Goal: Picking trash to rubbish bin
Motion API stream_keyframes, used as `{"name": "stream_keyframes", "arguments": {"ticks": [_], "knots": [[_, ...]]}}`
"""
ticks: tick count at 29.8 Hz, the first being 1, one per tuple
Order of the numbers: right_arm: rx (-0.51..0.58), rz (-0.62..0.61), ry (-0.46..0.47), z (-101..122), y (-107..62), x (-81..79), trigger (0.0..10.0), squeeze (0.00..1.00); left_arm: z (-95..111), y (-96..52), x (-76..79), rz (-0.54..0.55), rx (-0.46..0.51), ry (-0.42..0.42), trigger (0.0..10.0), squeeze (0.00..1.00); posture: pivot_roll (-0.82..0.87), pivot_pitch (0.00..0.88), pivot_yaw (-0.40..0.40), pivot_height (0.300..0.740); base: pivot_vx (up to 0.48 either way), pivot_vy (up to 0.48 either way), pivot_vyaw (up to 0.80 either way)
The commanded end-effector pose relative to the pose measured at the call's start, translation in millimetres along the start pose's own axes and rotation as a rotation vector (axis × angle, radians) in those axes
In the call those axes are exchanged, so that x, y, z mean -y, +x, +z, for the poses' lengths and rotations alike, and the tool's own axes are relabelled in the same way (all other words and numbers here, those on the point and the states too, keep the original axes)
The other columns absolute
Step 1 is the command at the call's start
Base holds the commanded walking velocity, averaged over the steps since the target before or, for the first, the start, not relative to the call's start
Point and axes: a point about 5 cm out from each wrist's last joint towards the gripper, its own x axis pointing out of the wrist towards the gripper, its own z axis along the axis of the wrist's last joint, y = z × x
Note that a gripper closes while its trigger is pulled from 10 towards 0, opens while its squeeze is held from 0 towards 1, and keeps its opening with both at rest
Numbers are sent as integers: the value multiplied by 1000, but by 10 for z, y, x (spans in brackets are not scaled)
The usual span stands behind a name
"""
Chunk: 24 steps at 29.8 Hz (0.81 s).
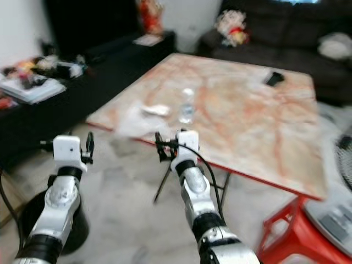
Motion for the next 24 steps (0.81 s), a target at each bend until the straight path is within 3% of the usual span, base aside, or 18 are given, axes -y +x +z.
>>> {"name": "stream_keyframes", "arguments": {"ticks": [1, 8, 24], "knots": [[13, 20, 7, 44, 44, -87, 10000, 0, 35, 22, -71, 10, 11, 14, 10000, 0, 26, 0, -17, 740, 0, 0, -800], [18, 26, 8, 45, 42, -103, 10000, 0, 38, 23, -74, 12, 13, 12, 10000, 0, 25, 0, -18, 740, 0, 0, -774], [26, 35, 14, 49, 37, -115, 10000, 0, 49, 23, -64, 18, 20, 10, 10000, 0, 24, 0, -23, 740, 0, 0, 0]]}}
